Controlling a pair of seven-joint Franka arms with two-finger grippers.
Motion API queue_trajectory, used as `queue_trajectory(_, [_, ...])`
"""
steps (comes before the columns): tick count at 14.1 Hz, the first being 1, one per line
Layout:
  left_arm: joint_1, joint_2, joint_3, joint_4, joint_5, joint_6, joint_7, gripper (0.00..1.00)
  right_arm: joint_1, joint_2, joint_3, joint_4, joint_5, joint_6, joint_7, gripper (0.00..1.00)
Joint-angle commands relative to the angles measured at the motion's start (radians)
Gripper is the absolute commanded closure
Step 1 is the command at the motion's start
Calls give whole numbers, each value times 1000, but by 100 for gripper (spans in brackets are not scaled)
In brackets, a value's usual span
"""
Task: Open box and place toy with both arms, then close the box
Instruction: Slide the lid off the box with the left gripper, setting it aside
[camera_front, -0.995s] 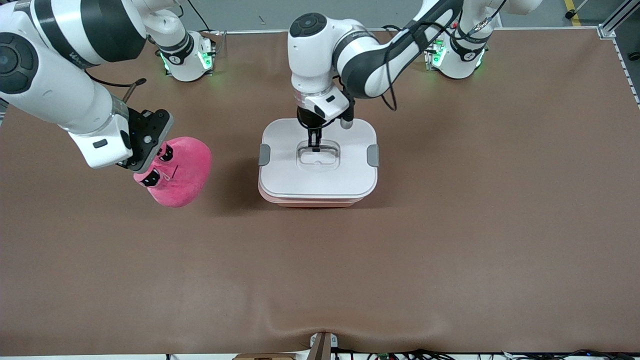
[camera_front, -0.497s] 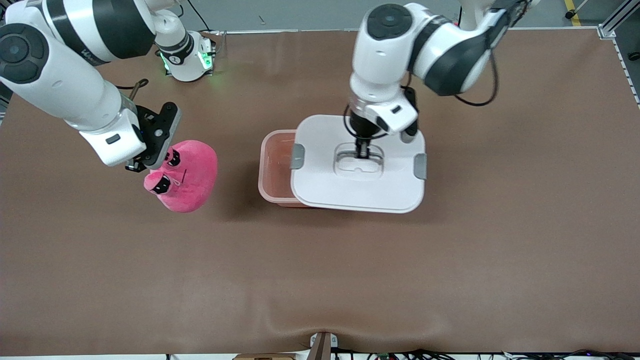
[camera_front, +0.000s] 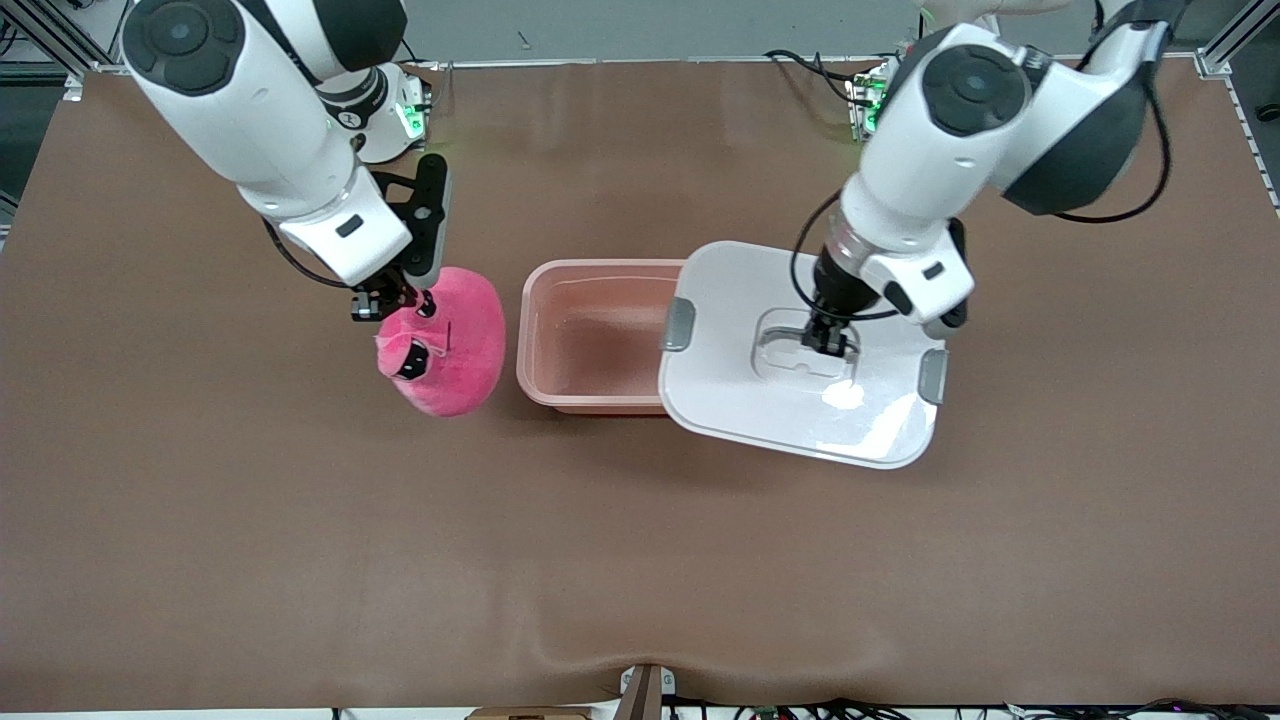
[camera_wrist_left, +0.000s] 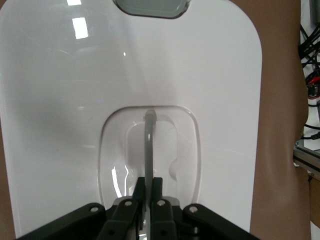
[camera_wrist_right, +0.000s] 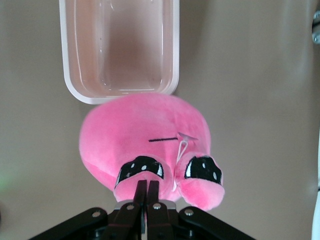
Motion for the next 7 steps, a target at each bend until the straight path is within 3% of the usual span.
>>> queue_trajectory(1, [84,-26,-8,-14,-57,-57,144,100,23,7,-10,23,6,36,-155,100])
queue_trajectory(7, [175,-17,-7,-15,-121,-115,284,100,78,8,-7,18,7,43,-237,100])
